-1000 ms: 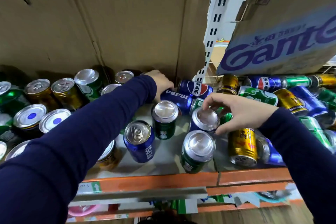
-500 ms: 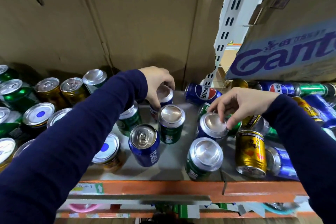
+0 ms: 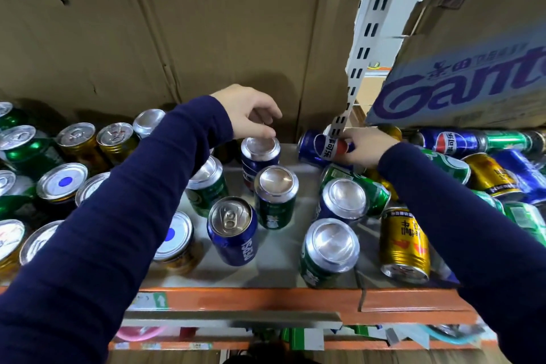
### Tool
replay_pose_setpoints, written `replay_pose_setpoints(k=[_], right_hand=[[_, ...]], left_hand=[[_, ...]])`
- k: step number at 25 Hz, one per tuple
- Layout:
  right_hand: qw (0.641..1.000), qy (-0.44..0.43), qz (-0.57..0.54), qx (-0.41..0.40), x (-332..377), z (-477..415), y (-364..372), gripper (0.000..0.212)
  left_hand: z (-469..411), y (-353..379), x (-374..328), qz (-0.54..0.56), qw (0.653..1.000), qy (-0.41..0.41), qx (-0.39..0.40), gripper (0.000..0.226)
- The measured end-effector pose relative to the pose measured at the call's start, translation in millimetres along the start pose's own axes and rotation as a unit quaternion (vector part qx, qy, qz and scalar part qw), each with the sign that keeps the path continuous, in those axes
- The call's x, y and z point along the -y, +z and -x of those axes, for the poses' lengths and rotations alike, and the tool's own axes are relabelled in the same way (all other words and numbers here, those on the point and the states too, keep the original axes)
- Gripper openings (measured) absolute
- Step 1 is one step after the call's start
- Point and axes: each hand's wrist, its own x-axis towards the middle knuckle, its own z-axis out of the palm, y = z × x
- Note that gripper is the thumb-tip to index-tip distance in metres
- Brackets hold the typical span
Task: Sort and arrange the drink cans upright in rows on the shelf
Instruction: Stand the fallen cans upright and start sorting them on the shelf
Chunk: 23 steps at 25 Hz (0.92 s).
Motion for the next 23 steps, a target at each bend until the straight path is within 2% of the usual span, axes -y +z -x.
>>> replay_pose_setpoints(k=[2,5,9,13,16,19,23], right_hand=[[0.999,0.002,-0.029,0.021,-1,-3,-3,0.06],[0.993,-0.048,-0.099,-0.044,5,0,-18,0.06],[0.987,-0.113,-0.058,-0.102,23,1,-23,0.064],[0.981,-0.113,-0.105,-0.122,22,9,-13,0.077],[0.97,-0.112,-0.179,-0.122,13,24,-5,0.062],[0.97,-0.113,-0.166,-0.134,-2,48,2,0.04],[0.974,-0.071,-0.136,-0.167,-29,93,4,0.033]], left_hand=[[2,3,-4,0.013,0.999,0.01,-0.034,0.031],[7,6,-9,0.02,0.997,0.028,-0.073,0.026],[12,8,-10,0.042,0.99,0.032,-0.134,0.022],[13,16,-14,0.053,0.987,0.034,-0.144,0.02],[9,22,-26,0.044,0.989,0.054,-0.133,0.021],[3,27,-35,0.026,0.991,0.071,-0.113,0.025],[-14,41,-40,-0.113,0.991,0.067,-0.017,0.042]])
